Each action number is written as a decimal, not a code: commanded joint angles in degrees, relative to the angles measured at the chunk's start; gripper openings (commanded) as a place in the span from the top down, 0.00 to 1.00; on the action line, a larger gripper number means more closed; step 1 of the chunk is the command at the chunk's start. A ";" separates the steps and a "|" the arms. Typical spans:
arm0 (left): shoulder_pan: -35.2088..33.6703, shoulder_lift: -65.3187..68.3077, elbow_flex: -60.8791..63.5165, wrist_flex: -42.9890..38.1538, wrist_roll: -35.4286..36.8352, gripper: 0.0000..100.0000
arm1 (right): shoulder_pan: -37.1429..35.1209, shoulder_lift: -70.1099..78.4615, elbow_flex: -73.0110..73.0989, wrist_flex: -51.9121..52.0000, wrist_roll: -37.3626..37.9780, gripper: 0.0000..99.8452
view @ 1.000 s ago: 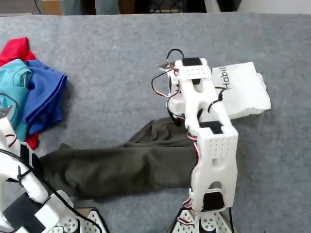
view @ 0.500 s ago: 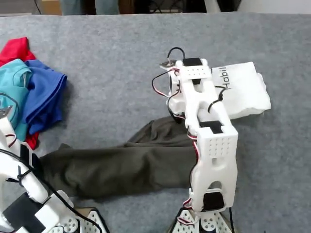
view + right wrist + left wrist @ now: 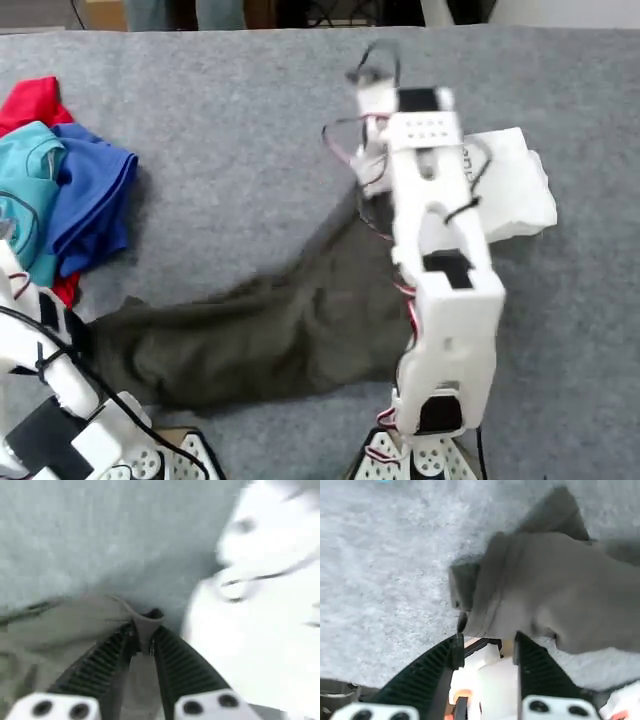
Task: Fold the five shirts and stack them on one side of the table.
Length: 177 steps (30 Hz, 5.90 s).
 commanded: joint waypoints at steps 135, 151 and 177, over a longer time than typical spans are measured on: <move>49.71 17.49 -40.40 -6.95 35.16 0.79 | 18.73 -58.86 43.38 6.07 38.33 0.99; 60.79 70.51 -95.69 -5.01 66.99 0.79 | 18.81 -58.95 46.37 6.07 38.24 0.99; 57.01 89.32 -115.38 3.16 68.57 0.85 | 18.90 -58.95 46.64 6.07 38.24 0.99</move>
